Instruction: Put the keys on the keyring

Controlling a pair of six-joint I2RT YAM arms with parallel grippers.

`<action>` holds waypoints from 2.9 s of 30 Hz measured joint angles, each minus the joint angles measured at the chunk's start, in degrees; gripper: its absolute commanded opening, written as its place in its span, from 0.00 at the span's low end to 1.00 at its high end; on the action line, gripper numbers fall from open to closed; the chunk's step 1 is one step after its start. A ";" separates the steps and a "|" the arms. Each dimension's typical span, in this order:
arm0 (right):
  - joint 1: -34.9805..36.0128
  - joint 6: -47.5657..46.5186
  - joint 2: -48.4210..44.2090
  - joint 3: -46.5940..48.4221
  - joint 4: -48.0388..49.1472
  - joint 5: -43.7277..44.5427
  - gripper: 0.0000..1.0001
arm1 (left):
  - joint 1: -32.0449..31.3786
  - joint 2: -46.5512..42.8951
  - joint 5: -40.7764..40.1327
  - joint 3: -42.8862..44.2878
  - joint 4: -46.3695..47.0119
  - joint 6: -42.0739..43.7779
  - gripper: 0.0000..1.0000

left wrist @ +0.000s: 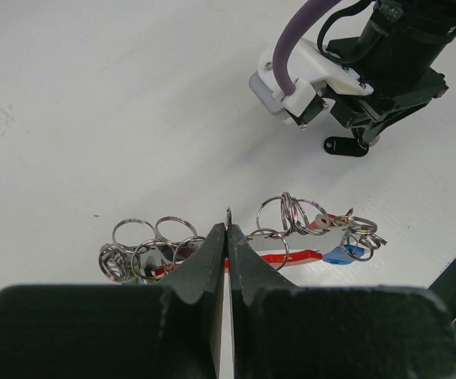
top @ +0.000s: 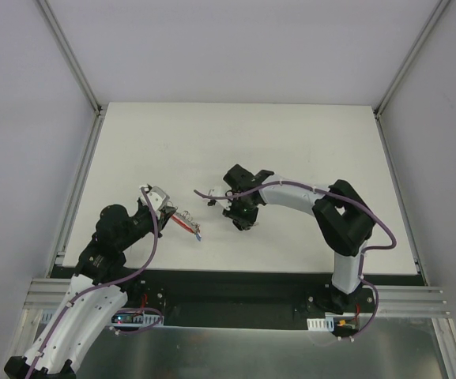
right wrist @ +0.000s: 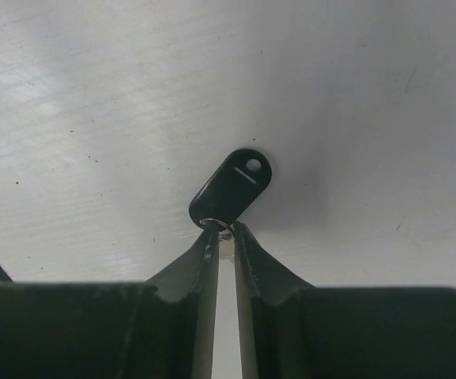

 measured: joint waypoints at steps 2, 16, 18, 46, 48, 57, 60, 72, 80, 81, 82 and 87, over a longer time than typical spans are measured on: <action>0.55 0.48 0.00 -0.09 0.46 1.25 0.06 | 0.00 0.00 0.00 0.00 0.00 0.00 0.00; -2.29 14.58 -9.75 -11.76 8.94 6.29 0.01 | 0.00 -0.17 -0.04 0.00 0.02 0.00 0.00; -2.25 17.14 -11.41 -13.73 10.84 7.63 0.01 | 0.00 -0.11 -0.04 0.00 0.00 0.00 0.00; -2.21 26.08 -24.90 -24.52 28.74 8.66 0.01 | 0.00 7.08 7.78 0.13 2.91 -0.17 0.00; -2.21 25.64 -26.27 -24.65 28.76 8.13 0.01 | 0.00 8.96 9.01 0.50 3.52 0.04 0.00; -2.21 21.97 -34.03 -24.13 26.29 5.31 0.01 | 0.00 18.34 17.59 6.45 5.55 3.72 0.00; -2.21 20.33 -36.09 -22.49 24.09 4.66 0.01 | 0.00 21.00 20.90 9.20 5.97 5.42 0.00; -2.21 12.15 -42.91 -11.45 14.21 3.32 0.01 | -0.63 32.33 33.79 19.56 6.67 12.22 0.00; -2.21 8.15 -43.43 -6.43 9.84 1.18 0.02 | -5.88 37.44 36.22 24.90 6.71 15.93 0.00; -2.21 7.61 -43.41 -6.01 9.25 0.94 0.01 | -6.71 38.01 36.17 25.62 6.71 16.35 0.00; -2.19 7.23 -43.41 -5.62 8.70 0.83 0.01 | -7.67 38.51 36.11 26.25 6.71 16.81 0.00; -2.21 5.07 -43.41 -3.52 6.23 -0.87 0.01 | -11.17 39.98 34.51 28.50 6.71 18.67 0.00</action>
